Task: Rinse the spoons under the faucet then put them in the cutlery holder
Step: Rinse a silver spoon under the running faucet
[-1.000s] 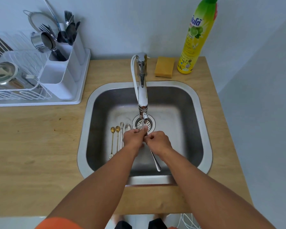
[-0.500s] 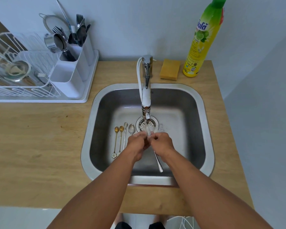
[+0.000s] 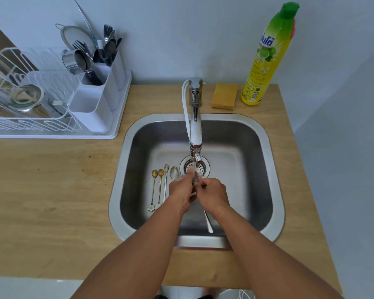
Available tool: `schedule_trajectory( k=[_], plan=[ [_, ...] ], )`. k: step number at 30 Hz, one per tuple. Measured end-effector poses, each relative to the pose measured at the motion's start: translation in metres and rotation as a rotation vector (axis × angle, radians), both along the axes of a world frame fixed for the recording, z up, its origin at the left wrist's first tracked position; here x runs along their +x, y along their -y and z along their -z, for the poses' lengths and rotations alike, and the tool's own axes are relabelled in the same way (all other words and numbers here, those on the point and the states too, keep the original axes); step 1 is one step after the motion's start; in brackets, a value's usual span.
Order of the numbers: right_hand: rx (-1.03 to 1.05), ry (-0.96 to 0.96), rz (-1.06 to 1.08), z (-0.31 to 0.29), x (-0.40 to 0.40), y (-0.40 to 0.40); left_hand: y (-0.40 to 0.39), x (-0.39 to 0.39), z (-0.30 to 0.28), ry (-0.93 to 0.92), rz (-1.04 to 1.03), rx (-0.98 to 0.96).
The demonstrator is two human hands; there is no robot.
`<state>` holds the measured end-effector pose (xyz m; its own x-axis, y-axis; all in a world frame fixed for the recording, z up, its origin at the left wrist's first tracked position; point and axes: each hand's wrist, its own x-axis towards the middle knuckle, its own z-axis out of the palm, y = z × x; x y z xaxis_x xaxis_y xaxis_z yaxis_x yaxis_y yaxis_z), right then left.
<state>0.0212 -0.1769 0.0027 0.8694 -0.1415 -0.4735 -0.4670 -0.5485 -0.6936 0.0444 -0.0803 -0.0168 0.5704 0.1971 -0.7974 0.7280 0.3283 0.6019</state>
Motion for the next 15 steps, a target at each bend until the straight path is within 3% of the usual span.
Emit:
schedule_trajectory(
  k=[10, 15],
  plan=[
    [0.052, -0.021, -0.220, -0.010, 0.014, 0.028, 0.002, -0.017, 0.001, 0.065, 0.008, -0.085],
    [0.003, -0.011, -0.341, -0.015, 0.018, 0.044, -0.008, -0.027, -0.003, 0.085, 0.047, -0.269]
  ],
)
